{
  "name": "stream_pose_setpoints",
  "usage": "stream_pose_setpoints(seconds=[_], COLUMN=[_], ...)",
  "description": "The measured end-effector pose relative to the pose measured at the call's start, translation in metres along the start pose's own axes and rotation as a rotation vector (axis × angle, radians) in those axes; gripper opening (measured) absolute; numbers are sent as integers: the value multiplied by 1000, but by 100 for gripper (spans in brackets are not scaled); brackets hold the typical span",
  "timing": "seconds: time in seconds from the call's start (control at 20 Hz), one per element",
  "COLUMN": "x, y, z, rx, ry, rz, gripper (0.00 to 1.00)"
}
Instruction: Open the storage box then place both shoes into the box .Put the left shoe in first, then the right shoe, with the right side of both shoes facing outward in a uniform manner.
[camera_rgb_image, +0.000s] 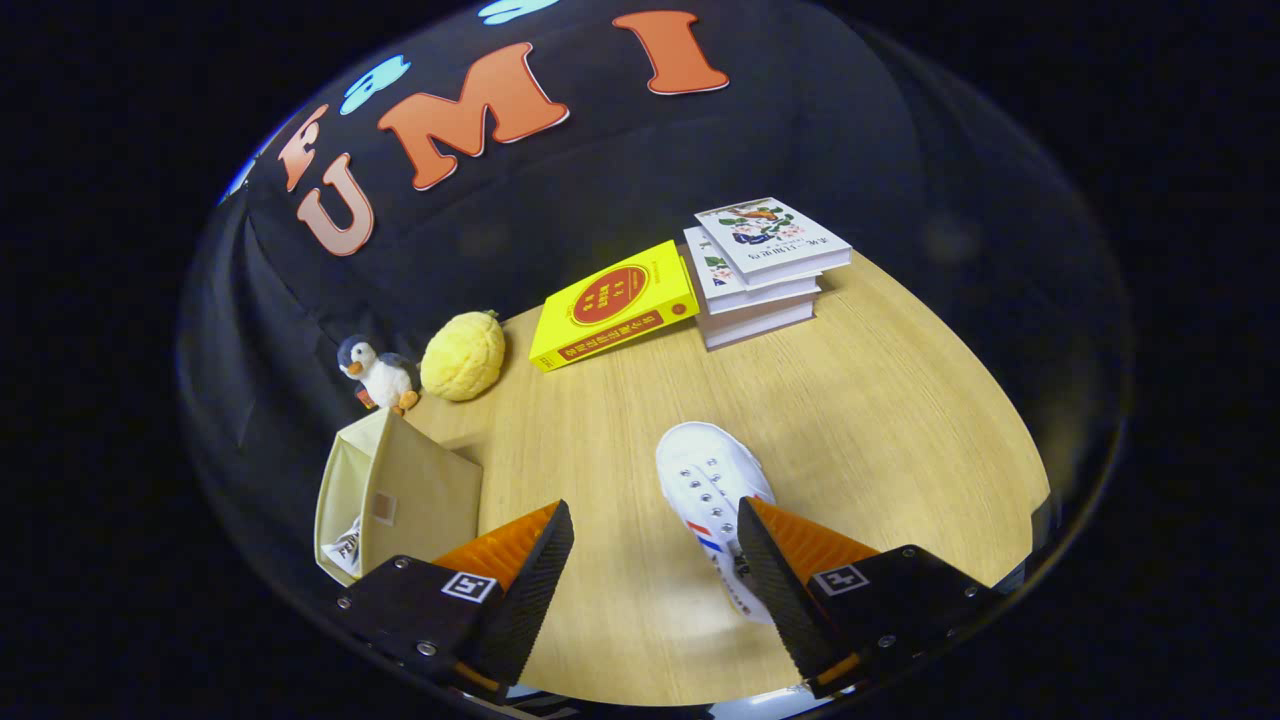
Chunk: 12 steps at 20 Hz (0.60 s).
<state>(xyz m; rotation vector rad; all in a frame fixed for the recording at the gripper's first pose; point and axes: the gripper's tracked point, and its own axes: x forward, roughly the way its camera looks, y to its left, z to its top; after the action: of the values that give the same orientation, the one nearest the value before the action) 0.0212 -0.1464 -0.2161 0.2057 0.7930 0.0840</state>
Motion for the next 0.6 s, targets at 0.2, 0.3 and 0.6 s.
stream_pose_setpoints(seconds=[0.2, 0.3, 0.6], x=[16, 25, 54], y=[-46, -59, -81], z=[-14, -26, -57], rx=[-83, -101, -141], ry=[23, 47, 139], rz=[-32, -33, -19], gripper=[99, 99, 99])
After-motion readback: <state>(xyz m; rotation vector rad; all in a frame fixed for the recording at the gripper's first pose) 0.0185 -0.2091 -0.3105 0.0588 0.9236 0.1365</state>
